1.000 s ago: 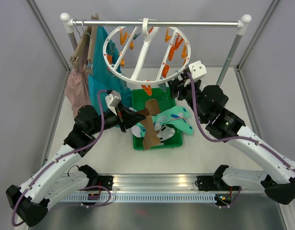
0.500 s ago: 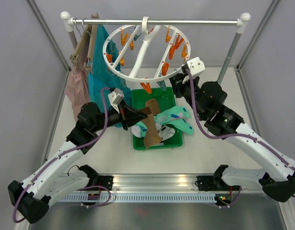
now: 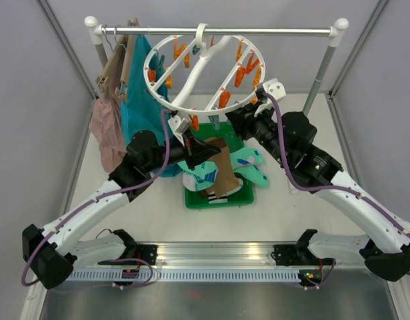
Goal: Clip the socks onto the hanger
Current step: Open the clamp at the hanger.
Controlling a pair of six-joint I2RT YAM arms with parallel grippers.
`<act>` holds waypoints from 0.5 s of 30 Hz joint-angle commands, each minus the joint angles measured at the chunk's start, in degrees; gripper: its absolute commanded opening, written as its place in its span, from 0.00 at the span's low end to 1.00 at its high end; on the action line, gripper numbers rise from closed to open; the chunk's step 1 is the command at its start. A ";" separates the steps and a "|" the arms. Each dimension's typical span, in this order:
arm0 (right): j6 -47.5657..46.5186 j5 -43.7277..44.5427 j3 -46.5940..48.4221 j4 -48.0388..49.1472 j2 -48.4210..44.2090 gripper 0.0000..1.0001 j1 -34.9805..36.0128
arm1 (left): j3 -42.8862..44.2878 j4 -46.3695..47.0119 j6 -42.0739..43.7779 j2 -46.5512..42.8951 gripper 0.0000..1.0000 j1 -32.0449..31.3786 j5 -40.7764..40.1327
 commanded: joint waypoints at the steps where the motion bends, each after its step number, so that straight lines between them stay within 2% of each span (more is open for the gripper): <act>1: 4.55 -3.37 2.18 -0.77 -0.39 0.00 0.00 | 3.17 1.89 4.26 2.42 0.02 -2.26 -8.41; 7: 5.69 -3.98 1.92 -1.91 -0.48 0.00 0.44 | 5.55 1.62 6.46 6.02 0.02 -5.08 -14.14; 15: 5.69 -3.02 1.74 -2.88 -0.13 0.00 0.79 | 7.39 1.28 7.87 7.17 0.02 -5.52 -19.06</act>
